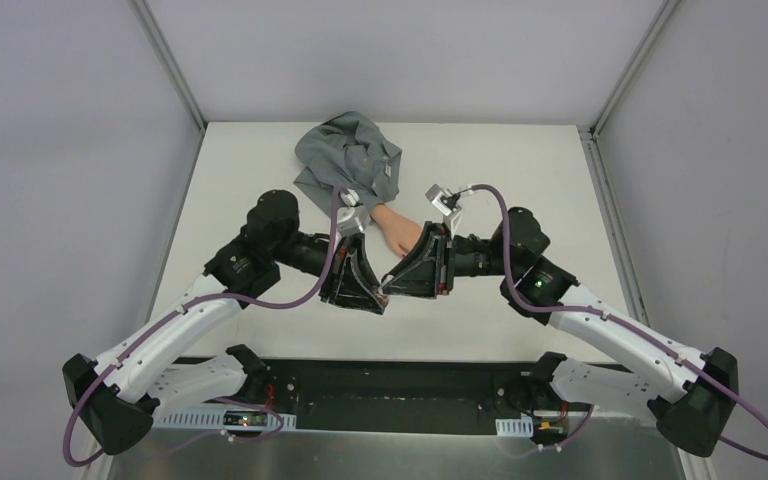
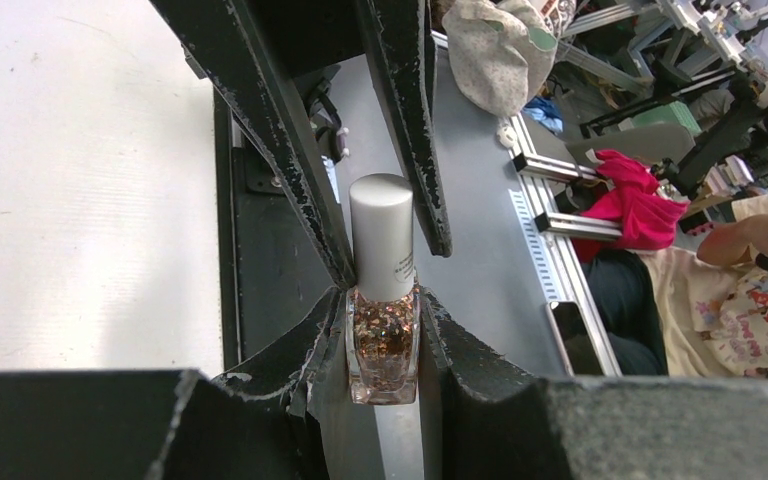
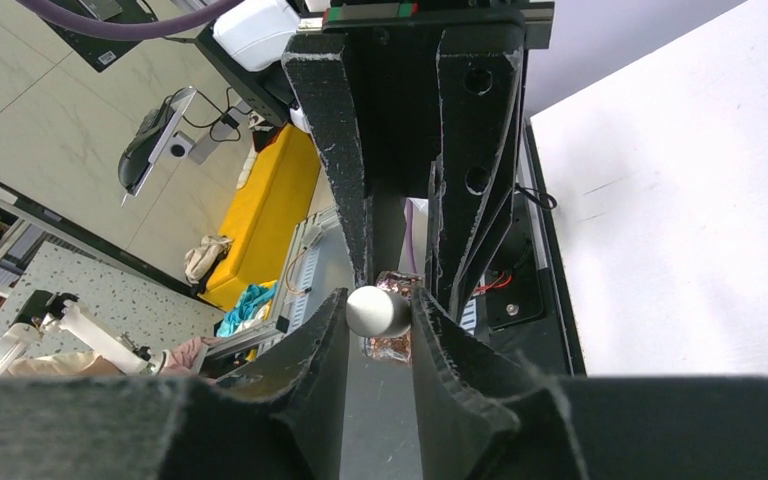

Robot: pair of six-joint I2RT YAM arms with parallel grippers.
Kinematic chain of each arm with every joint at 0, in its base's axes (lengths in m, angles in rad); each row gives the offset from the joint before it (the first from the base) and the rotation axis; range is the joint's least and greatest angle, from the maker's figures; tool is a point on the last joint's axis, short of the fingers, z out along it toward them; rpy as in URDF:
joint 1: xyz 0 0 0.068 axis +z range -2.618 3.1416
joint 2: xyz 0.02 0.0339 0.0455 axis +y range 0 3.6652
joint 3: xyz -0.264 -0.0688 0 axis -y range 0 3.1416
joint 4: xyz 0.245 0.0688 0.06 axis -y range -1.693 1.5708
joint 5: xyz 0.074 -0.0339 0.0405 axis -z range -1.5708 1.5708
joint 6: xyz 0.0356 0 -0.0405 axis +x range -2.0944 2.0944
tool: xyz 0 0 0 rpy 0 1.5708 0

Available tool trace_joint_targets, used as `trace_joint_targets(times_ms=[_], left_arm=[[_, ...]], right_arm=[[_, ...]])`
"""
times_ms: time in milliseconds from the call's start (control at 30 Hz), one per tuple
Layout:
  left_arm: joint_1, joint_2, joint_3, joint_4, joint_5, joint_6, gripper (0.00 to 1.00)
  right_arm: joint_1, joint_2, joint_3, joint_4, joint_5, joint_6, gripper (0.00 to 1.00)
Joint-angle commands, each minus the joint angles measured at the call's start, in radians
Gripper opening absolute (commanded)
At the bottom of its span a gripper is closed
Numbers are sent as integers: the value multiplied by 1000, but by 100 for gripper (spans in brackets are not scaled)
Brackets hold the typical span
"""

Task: Paint the nails
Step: Screw the nail polish bottle.

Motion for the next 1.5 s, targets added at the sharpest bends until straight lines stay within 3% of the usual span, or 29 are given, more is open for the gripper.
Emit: trace_joint_targets(times_ms=[0,200,667,900,1100,1300,1467], left_arm=[[-7,-4,33,54,-3,-4,0],[-1,0,24,55,-32,3,0],[40,5,-5,55,-149,35,0],[43,6,11,-72,-319,122,0],[45,-12,-5,-76,-455,125,0],[47,-51,-26,-77,-621,110,0],[52,-59,-32,-83,-685,102,0]], right_arm=[[13,-12,14,-9,16,-43,24],[36,-8,26,-97,62,-112,0],[75,78,67,-306,237,-103,0],[94,167,141,-437,370,0,0],[112,213,173,-486,462,85,0],[155,273,217,-578,656,200,0],[197,318,221,-543,780,278,0]])
